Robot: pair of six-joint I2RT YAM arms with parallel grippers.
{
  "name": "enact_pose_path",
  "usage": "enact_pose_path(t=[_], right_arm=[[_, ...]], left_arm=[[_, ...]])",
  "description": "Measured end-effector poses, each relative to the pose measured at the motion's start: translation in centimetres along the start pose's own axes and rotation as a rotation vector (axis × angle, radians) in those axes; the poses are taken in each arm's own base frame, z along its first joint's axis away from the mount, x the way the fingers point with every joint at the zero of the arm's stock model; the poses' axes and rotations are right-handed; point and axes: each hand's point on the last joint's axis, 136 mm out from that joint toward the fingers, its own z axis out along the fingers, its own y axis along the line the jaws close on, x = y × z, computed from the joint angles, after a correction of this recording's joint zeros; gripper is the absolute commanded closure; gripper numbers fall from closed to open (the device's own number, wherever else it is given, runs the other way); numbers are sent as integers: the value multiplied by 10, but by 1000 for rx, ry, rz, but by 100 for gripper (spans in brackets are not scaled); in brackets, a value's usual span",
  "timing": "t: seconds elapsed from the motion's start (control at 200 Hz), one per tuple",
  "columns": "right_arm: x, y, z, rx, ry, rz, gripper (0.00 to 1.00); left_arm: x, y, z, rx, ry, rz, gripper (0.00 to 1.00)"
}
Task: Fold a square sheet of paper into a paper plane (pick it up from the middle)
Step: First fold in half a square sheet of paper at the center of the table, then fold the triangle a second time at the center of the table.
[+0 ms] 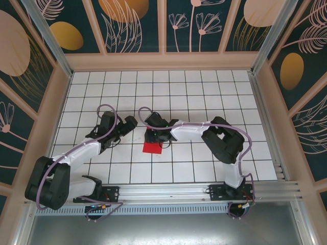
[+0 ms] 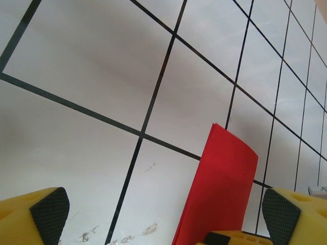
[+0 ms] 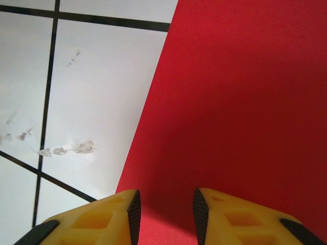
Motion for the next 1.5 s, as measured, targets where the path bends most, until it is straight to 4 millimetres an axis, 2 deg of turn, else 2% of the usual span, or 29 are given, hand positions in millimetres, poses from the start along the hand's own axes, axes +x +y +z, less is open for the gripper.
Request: enact_pose_path(t=[0.215, 0.385, 0.505, 0.62, 0.761, 0.876, 1.046, 1.276, 1.501], right_arm=[[6, -13, -6, -18, 14, -96, 64], [-2, -30, -16, -45, 21, -107, 62], [-20, -33, -35, -76, -30, -61, 60], [-48, -37, -56, -111, -124, 15, 67], [-70, -56, -59, -103, -174, 105, 74], [-67, -68, -48, -80, -149, 157, 76], [-58, -74, -40, -78, -123, 199, 76], [-46, -79, -36, -98, -82, 218, 76], [-48, -74, -37, -127, -81, 215, 76]], left_arm=[[15, -7, 2, 50, 84, 6, 2], [29, -16, 1, 117, 152, 12, 3], [36, -21, -1, 160, 187, 14, 3], [41, -26, -2, 196, 211, 12, 6], [51, -32, -3, 227, 244, 6, 12], [67, -44, -5, 262, 288, 21, 16], [93, -55, -3, 294, 351, 38, 19], [121, -54, 8, 287, 431, 45, 26], [130, -49, 17, 266, 456, 47, 27]])
